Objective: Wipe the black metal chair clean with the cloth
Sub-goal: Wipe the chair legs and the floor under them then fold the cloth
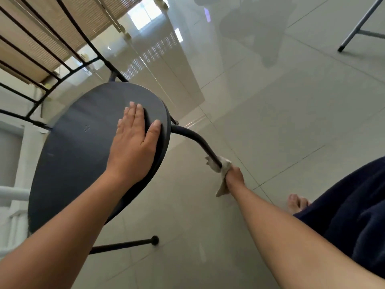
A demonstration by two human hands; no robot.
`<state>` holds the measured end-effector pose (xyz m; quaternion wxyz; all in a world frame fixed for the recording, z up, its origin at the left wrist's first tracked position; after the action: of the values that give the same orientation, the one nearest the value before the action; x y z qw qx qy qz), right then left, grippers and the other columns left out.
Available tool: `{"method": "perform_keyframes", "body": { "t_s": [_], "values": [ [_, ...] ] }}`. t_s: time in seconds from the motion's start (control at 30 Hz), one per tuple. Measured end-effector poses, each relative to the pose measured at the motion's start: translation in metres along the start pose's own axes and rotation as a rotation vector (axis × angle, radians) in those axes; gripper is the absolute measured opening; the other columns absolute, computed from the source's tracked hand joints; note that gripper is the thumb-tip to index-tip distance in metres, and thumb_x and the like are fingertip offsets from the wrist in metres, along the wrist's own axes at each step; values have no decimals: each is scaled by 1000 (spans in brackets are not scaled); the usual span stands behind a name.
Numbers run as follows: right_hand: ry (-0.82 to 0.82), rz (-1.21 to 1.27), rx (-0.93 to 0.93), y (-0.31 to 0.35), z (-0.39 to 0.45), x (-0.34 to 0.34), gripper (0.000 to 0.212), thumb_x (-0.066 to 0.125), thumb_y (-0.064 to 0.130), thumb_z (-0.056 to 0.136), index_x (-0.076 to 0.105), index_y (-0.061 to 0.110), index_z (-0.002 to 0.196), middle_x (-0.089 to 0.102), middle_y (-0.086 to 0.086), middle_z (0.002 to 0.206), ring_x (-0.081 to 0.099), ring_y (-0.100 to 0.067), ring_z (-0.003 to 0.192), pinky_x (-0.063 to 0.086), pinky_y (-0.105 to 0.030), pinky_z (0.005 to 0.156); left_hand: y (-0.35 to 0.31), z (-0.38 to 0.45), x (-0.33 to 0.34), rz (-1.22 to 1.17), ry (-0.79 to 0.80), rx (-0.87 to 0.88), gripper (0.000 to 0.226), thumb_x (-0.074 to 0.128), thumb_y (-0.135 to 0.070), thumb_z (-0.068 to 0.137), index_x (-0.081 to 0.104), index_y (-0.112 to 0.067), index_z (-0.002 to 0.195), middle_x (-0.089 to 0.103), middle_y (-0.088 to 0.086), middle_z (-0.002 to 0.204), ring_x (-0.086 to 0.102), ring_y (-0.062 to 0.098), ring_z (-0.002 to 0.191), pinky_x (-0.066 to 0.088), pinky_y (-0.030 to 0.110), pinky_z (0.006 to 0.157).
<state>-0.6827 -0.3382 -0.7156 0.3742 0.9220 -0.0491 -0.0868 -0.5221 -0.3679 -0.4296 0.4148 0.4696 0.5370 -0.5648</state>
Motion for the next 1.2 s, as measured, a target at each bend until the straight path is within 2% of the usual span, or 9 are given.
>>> {"method": "perform_keyframes", "body": {
  "t_s": [0.2,0.3,0.4,0.47,0.57,0.7,0.93,1.13,1.2],
  "values": [
    [-72,-172,-37,-50,30,-7,31,46,31,99,71,13,97,70,-16,104,63,-35,98,42,-35,74,0,0,-1,-23,-3,-2,65,25,-48,104,6,-19,158,-2,-7,166,-7,1,149,-3,29,123],
    [-244,-69,-107,-46,18,1,43,41,41,102,71,10,101,70,-15,101,62,-33,96,41,-35,74,0,-1,-3,-36,-15,-11,63,27,-48,104,7,-21,158,0,-8,165,-5,1,149,-1,30,124],
    [-117,156,-138,-34,11,18,67,28,66,92,66,20,122,64,-2,105,55,-19,102,42,-37,98,-1,-2,-2,-47,-19,-17,63,28,-48,104,8,-22,158,0,-9,165,-4,0,149,0,29,123],
    [-14,191,-94,-30,22,22,66,29,68,83,68,23,113,63,-1,110,54,-18,107,39,-39,106,-1,-1,-1,-50,-15,-14,64,27,-49,103,8,-22,158,0,-9,165,-4,0,149,-1,29,123],
    [78,8,-25,-25,40,9,53,38,61,72,73,21,79,68,-4,93,61,-26,96,44,-41,96,0,-1,-1,-47,-10,-2,65,24,-50,102,7,-22,158,-1,-9,165,-5,0,149,-2,29,123],
    [202,-100,6,-25,56,-2,45,41,47,69,71,16,77,71,-10,89,63,-30,91,48,-41,92,0,-1,-1,-52,-11,-13,63,26,-48,104,7,-22,158,-1,-10,165,-5,1,149,-3,25,121],
    [-133,-84,-45,-79,42,18,53,23,54,100,49,31,141,56,-6,141,48,-26,133,32,-38,113,-1,-2,-1,-46,-13,-17,65,25,-51,102,6,-23,158,-2,-10,165,-6,0,149,-1,30,123],
    [-175,110,-18,-94,89,42,62,24,53,87,59,25,130,57,5,134,46,-19,131,28,-40,115,-2,-1,-1,-53,-9,-5,71,20,-55,96,6,-22,158,-2,-10,165,-7,-1,149,-2,28,123],
    [-188,172,45,-78,74,36,53,30,57,84,66,26,107,61,5,103,58,-26,108,46,-37,93,-2,-1,0,-49,-11,-3,70,21,-54,97,6,-22,158,-2,-10,165,-6,-1,149,-2,28,123]
  ]
}}
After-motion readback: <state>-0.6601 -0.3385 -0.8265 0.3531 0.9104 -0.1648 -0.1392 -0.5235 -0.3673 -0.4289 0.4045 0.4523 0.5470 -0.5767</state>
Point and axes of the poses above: each hand's wrist, its own z-axis towards the middle knuckle, its own x-axis out of the palm, y = z × x, the point moved 3 cm from there along z, towards the middle knuckle
